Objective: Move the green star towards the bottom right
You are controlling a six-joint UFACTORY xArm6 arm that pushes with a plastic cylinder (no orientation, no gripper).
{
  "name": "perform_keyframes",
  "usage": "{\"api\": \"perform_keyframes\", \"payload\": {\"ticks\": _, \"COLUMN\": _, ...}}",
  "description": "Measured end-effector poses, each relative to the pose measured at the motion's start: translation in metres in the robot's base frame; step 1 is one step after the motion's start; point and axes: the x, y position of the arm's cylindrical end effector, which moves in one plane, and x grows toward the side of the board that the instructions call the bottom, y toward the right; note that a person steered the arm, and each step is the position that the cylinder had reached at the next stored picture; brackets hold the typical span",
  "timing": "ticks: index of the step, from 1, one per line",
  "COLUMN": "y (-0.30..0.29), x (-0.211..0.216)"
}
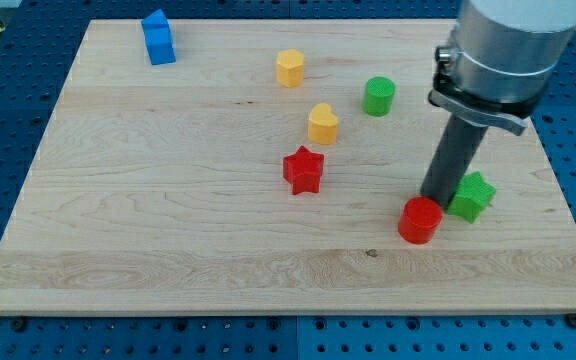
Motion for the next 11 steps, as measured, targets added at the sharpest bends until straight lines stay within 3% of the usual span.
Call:
{"api": "perform_keyframes", "payload": {"ticks": 2, "y": 0.003, "x": -0.001}}
{"api": "perform_keyframes", "payload": {"ticks": 4, "y": 0.009, "x": -0.030}}
{"api": "perform_keyframes", "payload": {"ticks": 6, "y": 0.055, "x": -0.018}}
{"api": "perform_keyframes", "payload": {"ticks": 8, "y": 0.056, "x": -0.011}}
{"api": "perform_keyframes", "payload": {"ticks": 10, "y": 0.034, "x": -0.037}}
{"api": "perform_keyframes", "payload": {"ticks": 11, "y": 0.032, "x": -0.022}}
